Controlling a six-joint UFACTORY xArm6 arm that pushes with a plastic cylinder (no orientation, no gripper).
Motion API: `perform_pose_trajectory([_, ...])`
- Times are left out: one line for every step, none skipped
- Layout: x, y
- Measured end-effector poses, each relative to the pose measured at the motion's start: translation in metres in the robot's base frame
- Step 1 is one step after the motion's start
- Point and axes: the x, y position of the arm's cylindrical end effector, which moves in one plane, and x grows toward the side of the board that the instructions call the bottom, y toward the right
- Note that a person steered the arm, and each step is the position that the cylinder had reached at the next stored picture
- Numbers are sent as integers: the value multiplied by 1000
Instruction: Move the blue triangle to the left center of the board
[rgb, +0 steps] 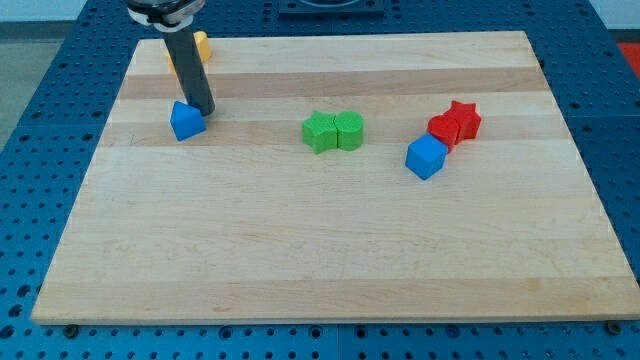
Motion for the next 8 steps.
perform_pose_trajectory([2, 19])
perform_pose_trajectory([12, 24])
perform_pose_trajectory([19, 15])
perform_pose_trajectory([22, -3])
perform_pose_trajectory([25, -19])
perform_pose_trajectory([28, -28])
perform_pose_trajectory([32, -34])
perform_pose_trajectory([34, -29])
